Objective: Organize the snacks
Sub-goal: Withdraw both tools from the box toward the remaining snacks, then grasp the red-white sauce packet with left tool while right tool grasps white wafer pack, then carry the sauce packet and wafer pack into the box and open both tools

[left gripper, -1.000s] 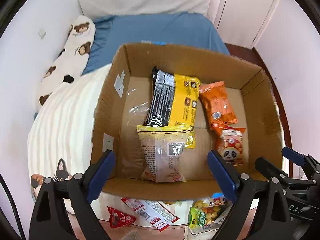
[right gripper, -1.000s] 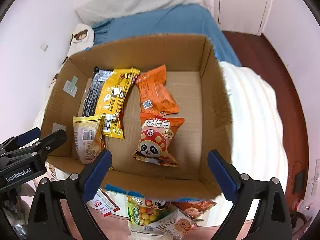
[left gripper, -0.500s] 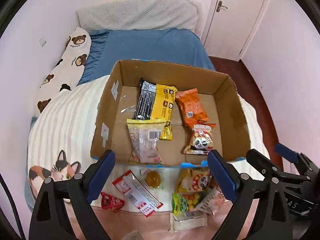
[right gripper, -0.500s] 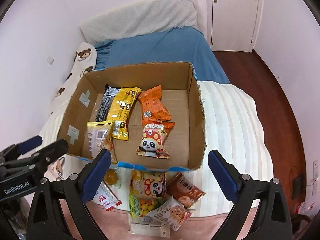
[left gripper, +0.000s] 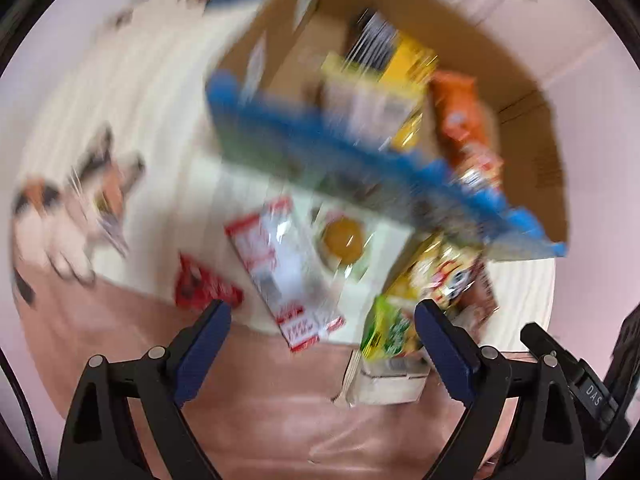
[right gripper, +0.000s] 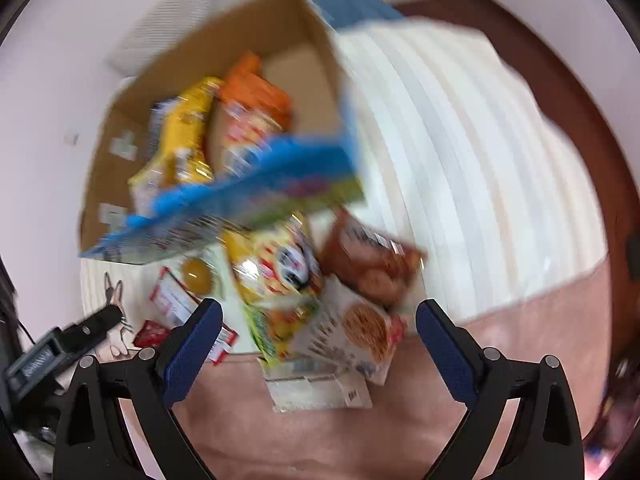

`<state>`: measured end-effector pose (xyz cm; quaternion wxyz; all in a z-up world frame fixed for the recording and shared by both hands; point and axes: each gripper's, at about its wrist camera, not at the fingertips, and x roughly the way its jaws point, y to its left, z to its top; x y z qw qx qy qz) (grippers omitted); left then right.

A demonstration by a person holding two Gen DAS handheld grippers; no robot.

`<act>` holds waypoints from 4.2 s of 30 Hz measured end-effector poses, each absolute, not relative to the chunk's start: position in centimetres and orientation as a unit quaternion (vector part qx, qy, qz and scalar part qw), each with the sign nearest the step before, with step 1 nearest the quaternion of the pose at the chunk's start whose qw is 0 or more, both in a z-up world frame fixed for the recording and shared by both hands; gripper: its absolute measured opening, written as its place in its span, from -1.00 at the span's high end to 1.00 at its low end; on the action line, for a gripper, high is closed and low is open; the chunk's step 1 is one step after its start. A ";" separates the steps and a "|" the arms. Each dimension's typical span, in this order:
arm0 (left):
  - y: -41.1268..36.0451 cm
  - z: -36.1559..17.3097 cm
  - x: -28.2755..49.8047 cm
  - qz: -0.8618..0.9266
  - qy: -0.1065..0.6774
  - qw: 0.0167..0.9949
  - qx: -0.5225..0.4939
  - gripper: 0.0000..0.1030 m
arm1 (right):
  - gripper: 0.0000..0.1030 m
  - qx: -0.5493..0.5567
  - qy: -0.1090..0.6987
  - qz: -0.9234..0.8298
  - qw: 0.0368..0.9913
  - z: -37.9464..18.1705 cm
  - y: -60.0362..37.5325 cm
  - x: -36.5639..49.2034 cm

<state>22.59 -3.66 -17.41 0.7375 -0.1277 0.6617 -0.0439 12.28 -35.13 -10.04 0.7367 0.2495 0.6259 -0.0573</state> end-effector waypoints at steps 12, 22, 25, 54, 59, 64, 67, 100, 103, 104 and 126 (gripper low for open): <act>-4.5 -27.3 23.9 0.023 0.696 0.702 -0.148 -0.35 | -0.93 0.352 0.674 -0.088 0.643 -17.3 -35.7 6.9; -5.5 -27.4 17.9 -0.003 0.704 0.709 -0.039 -0.05 | -0.92 0.535 0.670 -0.093 0.507 -24.9 -32.0 3.8; -5.7 -27.6 16.6 -0.005 0.713 0.701 -0.030 -0.05 | -0.82 0.558 0.662 -0.117 0.487 -26.7 -31.1 4.1; -3.9 -28.0 11.5 -0.043 0.720 0.693 -0.011 0.10 | -0.23 0.044 0.762 0.013 0.646 -22.0 -24.8 5.1; -3.9 -29.4 10.1 -0.055 0.739 0.671 -0.022 -0.02 | -0.29 0.065 0.765 0.023 0.641 -21.9 -25.0 4.2; -1.9 -30.8 11.7 -0.027 0.742 0.665 -0.082 -0.01 | -0.24 0.136 0.755 -0.018 0.641 -22.2 -27.6 4.1; -0.8 -30.3 11.4 -0.023 0.736 0.673 -0.060 0.16 | -0.16 0.121 0.751 -0.012 0.649 -21.4 -29.0 4.2; -7.5 -10.9 35.5 -0.085 0.618 0.781 0.000 0.19 | -0.14 0.044 0.576 0.036 0.815 0.8 -30.0 29.0; -7.3 -12.4 39.0 -0.075 0.636 0.767 0.019 0.18 | -0.14 0.016 0.585 0.014 0.810 0.0 -31.1 31.8; -7.2 -13.0 40.1 -0.069 0.640 0.765 0.022 0.18 | -0.14 0.007 0.591 0.006 0.807 -0.6 -31.4 32.9; -8.6 -18.3 46.8 -0.074 0.652 0.753 0.035 -0.70 | -0.81 0.005 0.630 -0.031 0.776 -8.1 -32.2 40.5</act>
